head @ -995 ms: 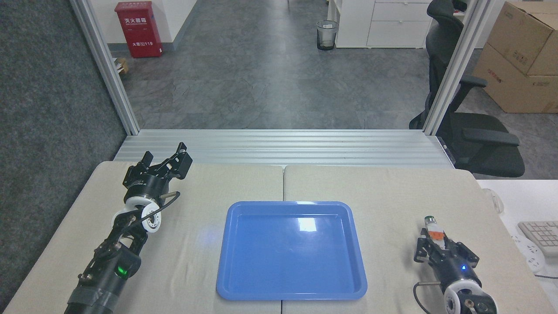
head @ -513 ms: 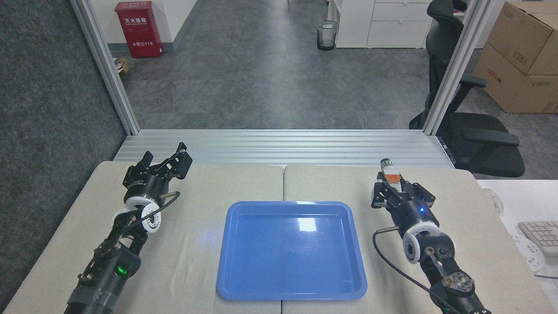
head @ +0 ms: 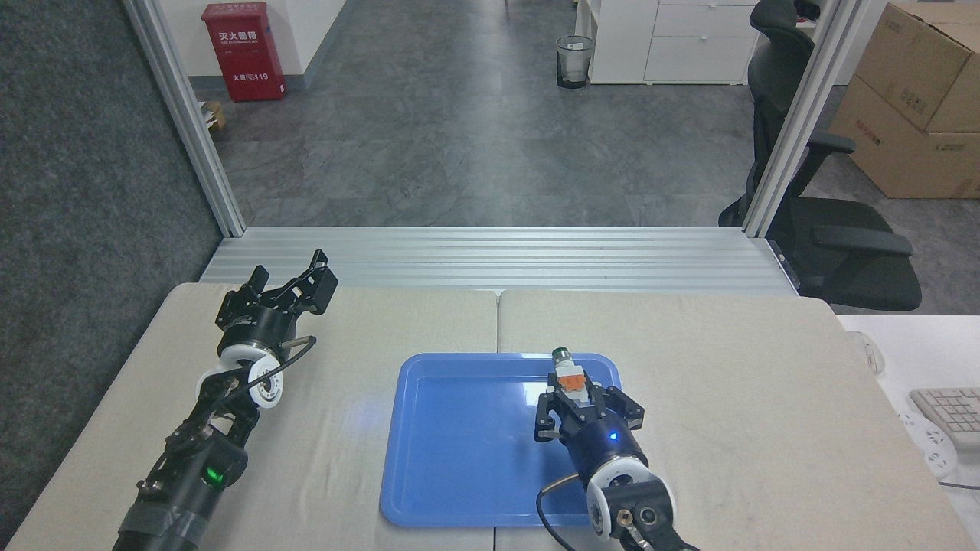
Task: Pick up switch part and place in tray
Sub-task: 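Lift the switch part and carry it over the blue tray, then lower the switch part into the tray and open the right gripper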
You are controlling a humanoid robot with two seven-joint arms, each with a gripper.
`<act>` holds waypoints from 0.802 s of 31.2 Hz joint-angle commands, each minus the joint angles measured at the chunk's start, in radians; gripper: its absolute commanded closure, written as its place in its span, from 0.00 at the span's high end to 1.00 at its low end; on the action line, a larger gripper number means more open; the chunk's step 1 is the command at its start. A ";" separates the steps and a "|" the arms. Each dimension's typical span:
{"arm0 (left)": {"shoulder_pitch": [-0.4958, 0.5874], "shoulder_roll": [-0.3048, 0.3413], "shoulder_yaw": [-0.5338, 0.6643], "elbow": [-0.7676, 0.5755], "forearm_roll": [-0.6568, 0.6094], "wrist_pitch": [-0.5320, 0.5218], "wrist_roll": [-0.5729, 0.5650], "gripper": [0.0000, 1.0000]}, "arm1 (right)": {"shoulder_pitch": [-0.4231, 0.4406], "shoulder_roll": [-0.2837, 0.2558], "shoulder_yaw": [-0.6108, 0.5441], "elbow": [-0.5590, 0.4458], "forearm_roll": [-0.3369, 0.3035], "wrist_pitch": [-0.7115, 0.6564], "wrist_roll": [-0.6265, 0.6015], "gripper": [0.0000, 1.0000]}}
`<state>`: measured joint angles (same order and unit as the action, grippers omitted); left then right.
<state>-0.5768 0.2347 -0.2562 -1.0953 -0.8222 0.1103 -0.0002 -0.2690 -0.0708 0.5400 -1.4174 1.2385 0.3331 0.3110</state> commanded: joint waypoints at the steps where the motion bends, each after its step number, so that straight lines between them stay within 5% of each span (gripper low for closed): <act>1: 0.000 0.000 0.000 0.000 0.000 0.000 0.000 1.00 | 0.079 0.125 0.175 -0.043 0.038 0.006 0.002 0.00; 21: 0.000 0.000 0.000 0.000 0.000 0.000 0.000 1.00 | 0.120 0.112 0.129 0.097 0.059 0.072 0.019 0.00; 23: 0.000 0.000 0.000 0.000 0.000 0.000 0.000 1.00 | 0.117 0.111 0.126 0.097 0.059 0.075 0.019 0.14; 25: 0.000 0.000 0.000 0.000 0.000 0.000 0.000 1.00 | 0.113 0.111 0.098 0.098 0.058 0.076 0.016 0.47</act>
<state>-0.5768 0.2347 -0.2562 -1.0953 -0.8222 0.1103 -0.0003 -0.1584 0.0165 0.6468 -1.3738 1.2863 0.3955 0.3275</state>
